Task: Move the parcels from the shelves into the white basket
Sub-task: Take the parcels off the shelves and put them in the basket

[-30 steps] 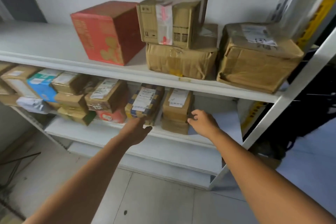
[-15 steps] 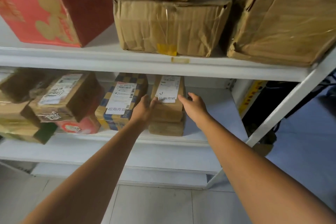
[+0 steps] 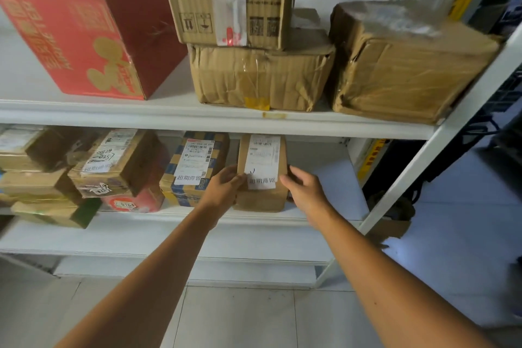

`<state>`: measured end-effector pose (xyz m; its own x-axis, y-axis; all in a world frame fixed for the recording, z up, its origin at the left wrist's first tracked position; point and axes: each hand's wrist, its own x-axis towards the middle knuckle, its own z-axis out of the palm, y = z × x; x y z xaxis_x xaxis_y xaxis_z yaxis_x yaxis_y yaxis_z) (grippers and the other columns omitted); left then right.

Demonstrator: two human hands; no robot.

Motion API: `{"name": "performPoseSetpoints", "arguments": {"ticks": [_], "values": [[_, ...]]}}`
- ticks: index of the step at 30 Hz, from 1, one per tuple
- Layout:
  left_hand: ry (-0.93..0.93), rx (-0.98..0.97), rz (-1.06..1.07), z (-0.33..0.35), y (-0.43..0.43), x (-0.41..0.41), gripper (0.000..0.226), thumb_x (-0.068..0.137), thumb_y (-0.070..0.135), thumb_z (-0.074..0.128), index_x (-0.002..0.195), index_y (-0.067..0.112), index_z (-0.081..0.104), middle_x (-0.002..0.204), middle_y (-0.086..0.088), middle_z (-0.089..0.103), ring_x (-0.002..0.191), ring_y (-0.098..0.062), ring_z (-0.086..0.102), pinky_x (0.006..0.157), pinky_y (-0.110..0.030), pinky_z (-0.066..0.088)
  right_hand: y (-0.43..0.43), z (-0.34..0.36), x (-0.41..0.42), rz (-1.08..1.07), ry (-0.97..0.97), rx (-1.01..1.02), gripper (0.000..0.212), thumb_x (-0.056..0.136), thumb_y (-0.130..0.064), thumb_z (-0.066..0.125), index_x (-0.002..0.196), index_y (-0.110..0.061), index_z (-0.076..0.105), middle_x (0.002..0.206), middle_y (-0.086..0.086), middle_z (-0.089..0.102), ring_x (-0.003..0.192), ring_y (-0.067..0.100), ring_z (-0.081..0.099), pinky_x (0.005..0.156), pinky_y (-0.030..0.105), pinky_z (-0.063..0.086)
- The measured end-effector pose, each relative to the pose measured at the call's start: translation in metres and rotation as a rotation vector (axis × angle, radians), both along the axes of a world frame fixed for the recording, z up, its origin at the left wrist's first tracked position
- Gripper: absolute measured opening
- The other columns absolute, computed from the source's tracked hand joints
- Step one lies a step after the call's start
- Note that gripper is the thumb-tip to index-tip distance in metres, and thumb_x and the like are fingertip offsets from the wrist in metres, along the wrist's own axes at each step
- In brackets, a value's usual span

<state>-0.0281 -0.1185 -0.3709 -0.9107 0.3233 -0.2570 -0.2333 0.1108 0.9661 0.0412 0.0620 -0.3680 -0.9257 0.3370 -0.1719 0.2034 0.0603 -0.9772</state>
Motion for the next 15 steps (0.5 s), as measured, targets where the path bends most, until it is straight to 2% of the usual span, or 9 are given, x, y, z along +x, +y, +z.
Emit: {"name": "performPoseSetpoints", "arguments": {"ticks": [3, 7, 11, 12, 15], "values": [[-0.082, 0.020, 0.013, 0.020, -0.009, 0.032, 0.030, 0.095, 0.029, 0.056, 0.125, 0.031, 0.052, 0.103, 0.008, 0.066, 0.091, -0.010, 0.063, 0.060, -0.026, 0.055, -0.008, 0.017, 0.041, 0.061, -0.003, -0.028, 0.030, 0.096, -0.014, 0.056, 0.119, -0.030, 0.066, 0.103, -0.016, 0.073, 0.094, 0.000, 0.068, 0.072, 0.014, 0.051], [-0.117, 0.034, 0.070, 0.037, -0.023, 0.090, 0.031, 0.094, 0.026, 0.058, 0.125, 0.028, 0.052, 0.105, 0.008, 0.066, 0.088, -0.008, 0.066, 0.055, -0.022, 0.056, -0.020, 0.030, 0.090, 0.177, -0.010, 0.000, 0.032, 0.096, -0.018, 0.057, 0.115, -0.042, 0.065, 0.113, -0.017, 0.070, 0.106, 0.005, 0.065, 0.090, 0.027, 0.055], [-0.088, 0.082, 0.161, 0.048, -0.046, 0.151, 0.023, 0.096, 0.019, 0.055, 0.117, 0.030, 0.056, 0.101, 0.007, 0.071, 0.083, -0.009, 0.071, 0.060, -0.025, 0.056, -0.037, 0.042, 0.126, 0.266, -0.006, 0.064, 0.036, 0.093, -0.022, 0.059, 0.093, -0.058, 0.065, 0.101, -0.032, 0.068, 0.102, -0.002, 0.065, 0.096, 0.032, 0.052], [-0.072, 0.090, 0.186, 0.052, -0.053, 0.165, 0.023, 0.097, 0.017, 0.054, 0.116, 0.030, 0.056, 0.100, 0.008, 0.073, 0.084, -0.009, 0.072, 0.061, -0.025, 0.056, -0.043, 0.044, 0.132, 0.292, -0.002, 0.070, 0.035, 0.093, -0.023, 0.059, 0.098, -0.057, 0.066, 0.103, -0.032, 0.067, 0.103, -0.001, 0.064, 0.097, 0.033, 0.052], [-0.005, 0.066, 0.289, 0.066, -0.083, 0.199, 0.025, 0.098, 0.012, 0.051, 0.114, 0.030, 0.056, 0.095, 0.012, 0.074, 0.084, -0.007, 0.071, 0.062, -0.025, 0.056, -0.071, 0.053, 0.140, 0.396, 0.024, 0.074, 0.037, 0.093, -0.025, 0.059, 0.127, -0.039, 0.060, 0.109, -0.033, 0.063, 0.105, -0.003, 0.061, 0.098, 0.030, 0.050]]}}
